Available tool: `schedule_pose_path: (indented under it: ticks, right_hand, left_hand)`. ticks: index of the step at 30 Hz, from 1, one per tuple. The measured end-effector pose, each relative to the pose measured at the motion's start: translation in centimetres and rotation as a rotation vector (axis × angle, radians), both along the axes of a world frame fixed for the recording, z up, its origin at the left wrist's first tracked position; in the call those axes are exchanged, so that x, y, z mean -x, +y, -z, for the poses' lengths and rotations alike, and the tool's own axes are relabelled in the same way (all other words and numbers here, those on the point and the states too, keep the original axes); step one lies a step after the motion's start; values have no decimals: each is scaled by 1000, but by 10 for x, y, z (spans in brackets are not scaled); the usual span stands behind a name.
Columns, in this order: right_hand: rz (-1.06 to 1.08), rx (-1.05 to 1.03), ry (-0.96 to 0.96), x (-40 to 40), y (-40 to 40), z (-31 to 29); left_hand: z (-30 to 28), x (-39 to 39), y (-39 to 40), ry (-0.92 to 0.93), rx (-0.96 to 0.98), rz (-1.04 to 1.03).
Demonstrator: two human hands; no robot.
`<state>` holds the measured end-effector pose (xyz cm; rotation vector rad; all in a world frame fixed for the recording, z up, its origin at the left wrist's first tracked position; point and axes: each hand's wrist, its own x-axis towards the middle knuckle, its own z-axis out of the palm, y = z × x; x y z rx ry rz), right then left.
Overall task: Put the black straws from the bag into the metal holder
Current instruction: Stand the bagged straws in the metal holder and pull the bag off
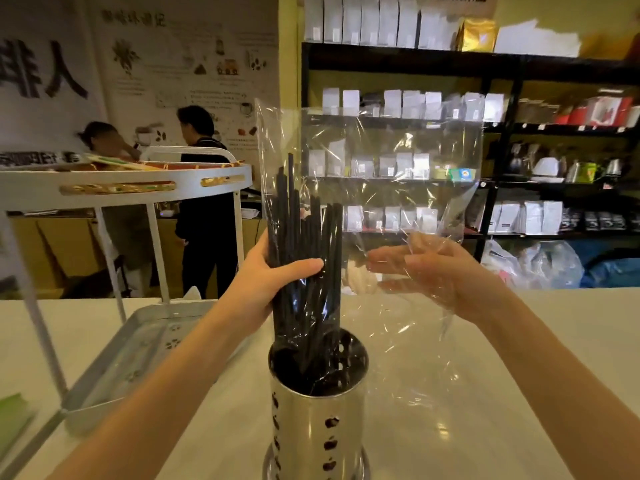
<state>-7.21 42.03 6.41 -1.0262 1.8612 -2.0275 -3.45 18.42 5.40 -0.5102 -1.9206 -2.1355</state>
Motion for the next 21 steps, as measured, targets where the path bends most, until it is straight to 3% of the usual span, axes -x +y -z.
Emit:
schedule_pose_path:
  ticks: [13,21]
  right_hand:
    - [54,36,-9,-2,1,0]
    - [90,64,-54,-4,3,-1]
  left_hand:
    - [-16,-29,6,155,127,-69]
    - [-19,-30,11,200,93,-60]
